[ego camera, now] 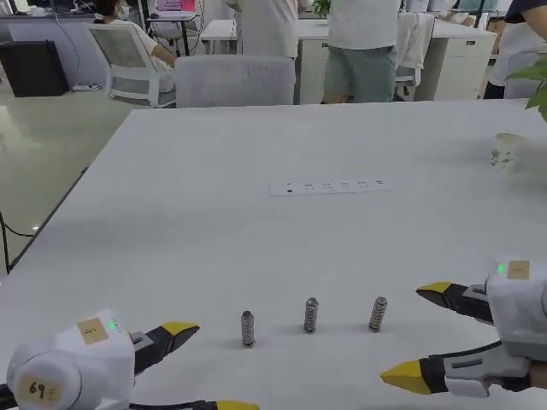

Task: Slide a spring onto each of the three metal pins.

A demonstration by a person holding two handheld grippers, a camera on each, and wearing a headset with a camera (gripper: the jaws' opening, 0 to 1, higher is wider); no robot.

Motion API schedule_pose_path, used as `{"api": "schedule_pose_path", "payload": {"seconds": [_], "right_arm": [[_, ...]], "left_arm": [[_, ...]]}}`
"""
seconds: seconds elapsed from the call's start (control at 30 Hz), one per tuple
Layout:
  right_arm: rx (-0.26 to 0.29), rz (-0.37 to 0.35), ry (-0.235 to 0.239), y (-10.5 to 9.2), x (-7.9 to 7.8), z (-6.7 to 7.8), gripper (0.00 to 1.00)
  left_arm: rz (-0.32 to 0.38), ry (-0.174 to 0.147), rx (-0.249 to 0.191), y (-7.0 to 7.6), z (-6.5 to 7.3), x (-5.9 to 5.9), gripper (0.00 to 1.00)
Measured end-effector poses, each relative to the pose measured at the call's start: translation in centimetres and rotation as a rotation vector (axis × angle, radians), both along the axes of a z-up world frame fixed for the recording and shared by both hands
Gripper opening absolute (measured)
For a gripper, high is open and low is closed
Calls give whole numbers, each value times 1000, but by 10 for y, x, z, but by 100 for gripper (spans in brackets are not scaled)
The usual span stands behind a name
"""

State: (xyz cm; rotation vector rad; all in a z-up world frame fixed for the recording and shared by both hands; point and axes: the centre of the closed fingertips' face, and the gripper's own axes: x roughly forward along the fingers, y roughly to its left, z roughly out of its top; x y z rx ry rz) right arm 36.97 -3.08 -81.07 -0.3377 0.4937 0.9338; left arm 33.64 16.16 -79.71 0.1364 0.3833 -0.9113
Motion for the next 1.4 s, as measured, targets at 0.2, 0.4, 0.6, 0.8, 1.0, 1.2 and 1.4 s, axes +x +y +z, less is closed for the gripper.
{"api": "schedule_pose_path", "payload": {"seconds": [0.2, 0.4, 0.6, 0.8, 1.0, 1.2, 1.4], "right_arm": [[34, -5, -3, 2, 1, 1, 84], [46, -2, -6, 3, -1, 2, 85], [58, -4, -8, 3, -1, 2, 87], [59, -4, -1, 1, -2, 0, 87], [64, -11, 4, 0, -2, 0, 87], [64, -9, 8, 0, -3, 0, 88], [68, -12, 8, 0, -2, 1, 88]], "left_arm": [[8, 6, -6, 1, -4, -1, 71], [13, 8, -13, 1, -6, -2, 71], [22, 11, -20, 2, -7, -2, 72], [28, 15, -25, 2, -8, -2, 71], [27, 17, -25, 0, -8, -3, 71], [29, 18, -25, 0, -9, -2, 71], [27, 20, -24, 0, -10, 0, 72]]}}
